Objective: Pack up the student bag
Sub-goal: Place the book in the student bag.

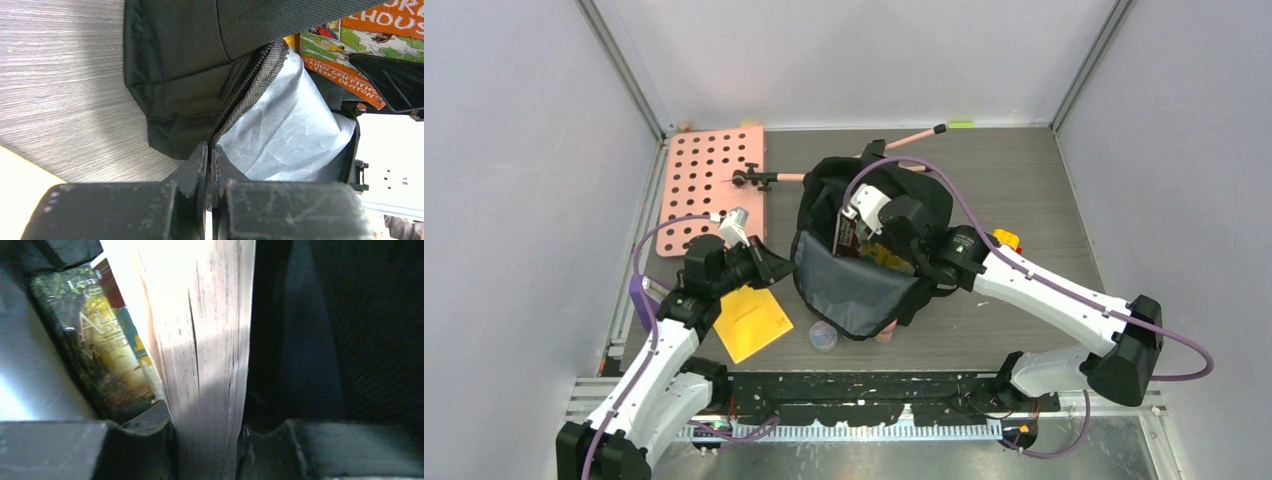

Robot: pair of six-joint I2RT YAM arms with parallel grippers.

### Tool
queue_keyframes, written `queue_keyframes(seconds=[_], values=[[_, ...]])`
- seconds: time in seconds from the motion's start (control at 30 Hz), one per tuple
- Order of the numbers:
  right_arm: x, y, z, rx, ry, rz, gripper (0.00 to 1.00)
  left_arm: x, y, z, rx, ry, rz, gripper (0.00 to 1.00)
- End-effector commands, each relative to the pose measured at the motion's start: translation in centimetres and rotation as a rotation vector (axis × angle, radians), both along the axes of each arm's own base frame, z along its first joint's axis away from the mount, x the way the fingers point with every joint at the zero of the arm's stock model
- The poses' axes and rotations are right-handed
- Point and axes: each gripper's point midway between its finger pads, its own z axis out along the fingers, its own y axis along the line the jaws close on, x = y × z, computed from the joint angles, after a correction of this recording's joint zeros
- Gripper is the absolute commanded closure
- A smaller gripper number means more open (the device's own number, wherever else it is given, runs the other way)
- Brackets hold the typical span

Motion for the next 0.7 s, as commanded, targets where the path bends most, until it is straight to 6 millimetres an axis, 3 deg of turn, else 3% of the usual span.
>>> queue_keyframes(seconds=[0.0,0.1,0.23,0.43,0.5,0.67], values=[[-1.3,2.4,4.2,0.178,0.017,0.09,1.0,-0.4,0.3,-0.6,0.022,0.001,-0.002,1.0],[-2.3,3.2,2.0,0.15,0.124,0.131,1.0,-0.6,0.4,-0.7,0.026,0.003,-0.001,1.0],[-2.0,3.4,-0.5,0.086,0.17,0.119,1.0,-0.9,0.5,-0.6,0.031,-0.001,-0.001,1.0],[-0.4,4.2,-1.9,0.024,0.162,0.103,0.99,-1.1,0.5,-0.5,0.032,-0.004,-0.004,1.0],[0.3,4.2,-2.0,0.006,0.147,0.076,0.88,-1.3,0.5,-0.4,0.032,-0.004,-0.005,1.0],[1.0,4.1,-1.1,0.003,0.12,0.04,0.46,-1.5,0.7,-0.1,0.04,-0.007,-0.005,1.0]])
